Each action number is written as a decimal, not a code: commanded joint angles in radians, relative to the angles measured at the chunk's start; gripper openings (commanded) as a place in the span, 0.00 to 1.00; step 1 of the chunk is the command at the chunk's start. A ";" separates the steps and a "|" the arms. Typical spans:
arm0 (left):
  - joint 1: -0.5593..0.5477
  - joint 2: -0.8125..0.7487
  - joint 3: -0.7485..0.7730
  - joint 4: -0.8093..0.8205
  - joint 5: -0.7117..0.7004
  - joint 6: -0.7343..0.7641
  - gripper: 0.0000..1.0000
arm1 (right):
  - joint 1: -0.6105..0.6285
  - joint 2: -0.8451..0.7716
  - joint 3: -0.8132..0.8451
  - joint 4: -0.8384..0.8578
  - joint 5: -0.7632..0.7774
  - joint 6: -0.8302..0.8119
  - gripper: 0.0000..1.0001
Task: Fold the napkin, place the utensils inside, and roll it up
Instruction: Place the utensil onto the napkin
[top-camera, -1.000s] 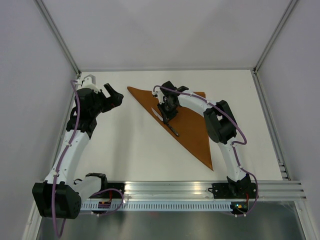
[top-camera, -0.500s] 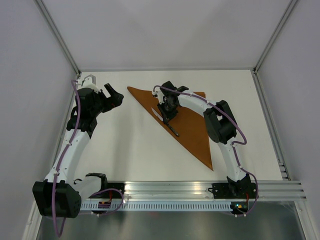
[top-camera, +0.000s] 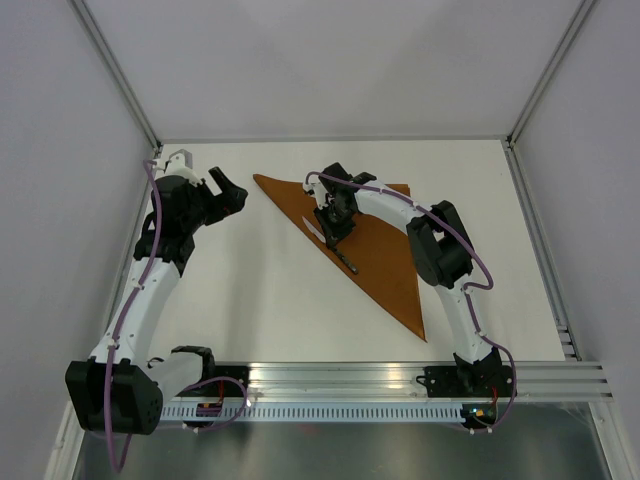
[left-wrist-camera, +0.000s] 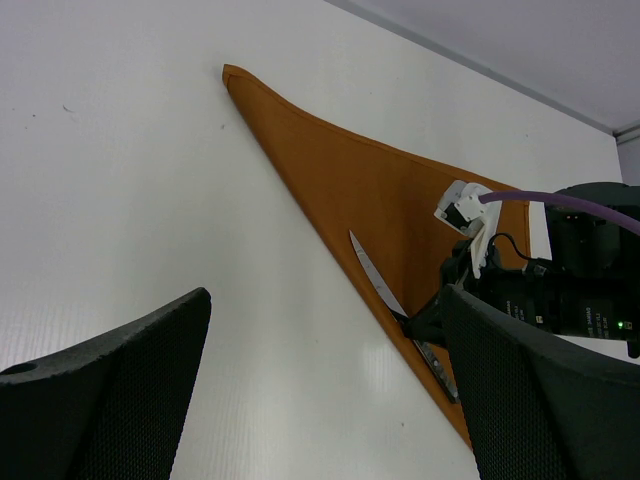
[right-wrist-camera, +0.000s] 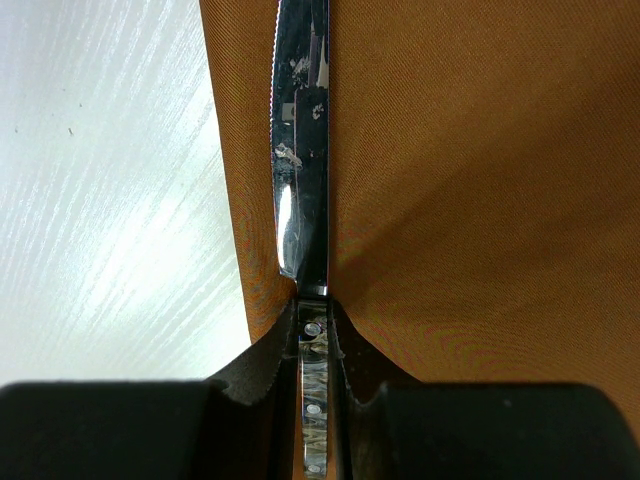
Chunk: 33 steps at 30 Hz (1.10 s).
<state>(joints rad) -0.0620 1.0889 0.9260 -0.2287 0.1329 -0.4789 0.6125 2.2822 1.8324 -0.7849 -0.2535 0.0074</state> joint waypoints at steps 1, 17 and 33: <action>0.004 0.009 0.024 0.029 -0.001 0.000 1.00 | 0.007 -0.026 0.016 -0.024 0.022 0.028 0.03; 0.004 0.025 0.027 0.043 0.011 0.016 1.00 | 0.007 -0.043 0.025 -0.013 0.028 0.019 0.35; -0.005 -0.003 -0.025 0.222 0.197 0.062 1.00 | -0.010 -0.180 0.062 0.001 0.046 0.014 0.52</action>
<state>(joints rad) -0.0624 1.1095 0.9211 -0.1242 0.2310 -0.4660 0.6136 2.2021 1.8439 -0.7815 -0.2386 0.0040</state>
